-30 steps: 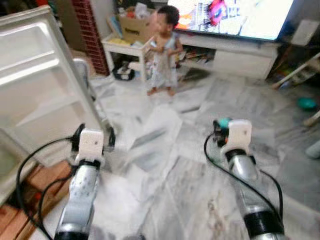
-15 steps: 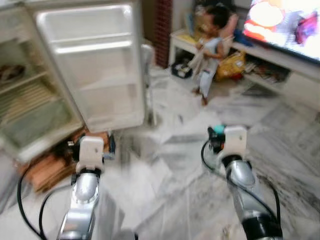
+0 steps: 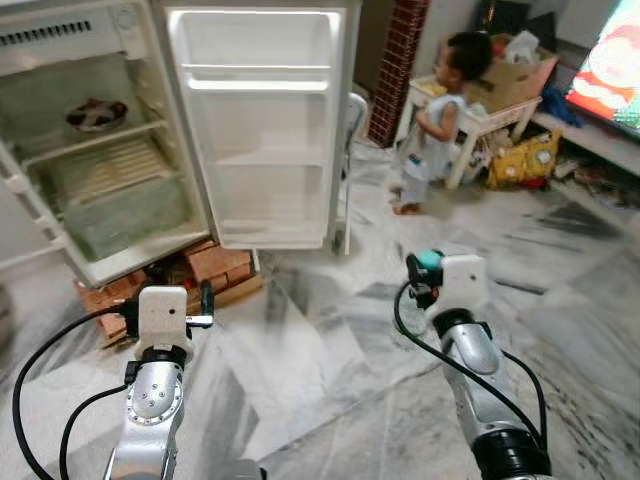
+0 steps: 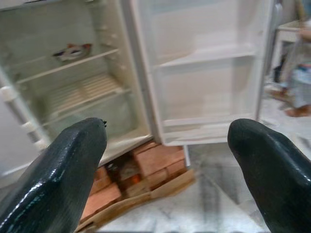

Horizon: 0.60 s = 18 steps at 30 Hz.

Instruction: Restocking fridge

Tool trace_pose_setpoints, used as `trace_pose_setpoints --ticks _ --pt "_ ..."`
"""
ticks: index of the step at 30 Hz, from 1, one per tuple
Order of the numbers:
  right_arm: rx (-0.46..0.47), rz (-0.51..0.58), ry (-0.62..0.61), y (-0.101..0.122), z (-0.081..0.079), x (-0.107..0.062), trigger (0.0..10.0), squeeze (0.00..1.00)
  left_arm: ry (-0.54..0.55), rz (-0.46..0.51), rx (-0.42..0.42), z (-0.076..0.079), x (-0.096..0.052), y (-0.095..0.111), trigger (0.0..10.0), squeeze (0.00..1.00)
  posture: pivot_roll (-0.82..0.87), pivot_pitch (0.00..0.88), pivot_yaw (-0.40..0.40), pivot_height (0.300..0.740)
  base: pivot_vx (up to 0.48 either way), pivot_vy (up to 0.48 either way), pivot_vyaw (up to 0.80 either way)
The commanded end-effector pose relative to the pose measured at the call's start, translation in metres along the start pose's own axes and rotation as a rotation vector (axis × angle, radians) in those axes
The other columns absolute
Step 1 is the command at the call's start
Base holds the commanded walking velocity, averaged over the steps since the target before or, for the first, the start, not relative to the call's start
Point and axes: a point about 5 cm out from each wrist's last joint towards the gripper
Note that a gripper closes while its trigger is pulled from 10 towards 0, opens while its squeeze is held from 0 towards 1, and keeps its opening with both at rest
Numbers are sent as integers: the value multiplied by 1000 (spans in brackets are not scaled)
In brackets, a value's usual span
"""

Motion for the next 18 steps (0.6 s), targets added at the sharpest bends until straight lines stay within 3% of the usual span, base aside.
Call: trace_pose_setpoints --ticks 1,6,11,18 --pt "-4 49 8 8 1 4 10000 0 -3 0 -6 0 1 1 10000 0 97 0 -54 740 0 0 506" --pt "8 45 17 6 -2 4 10000 0 -10 3 -11 2 3 2 10000 0 101 0 -56 740 241 0 484" --pt "14 47 31 6 -4 4 10000 0 -9 7 -14 1 3 3 10000 0 99 0 -59 740 277 0 0" --pt "23 60 40 9 -2 6 10000 0 -8 10 -13 1 4 3 10000 0 94 0 -57 740 312 281 0"
Point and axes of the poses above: a point about 5 cm out from each wrist's last joint towards the gripper, its own x axis pointing out of the wrist towards the gripper, its own y axis along the axis of the wrist's last joint, z = x × y, and after that the axes turned 10 degrees about -x, right-handed
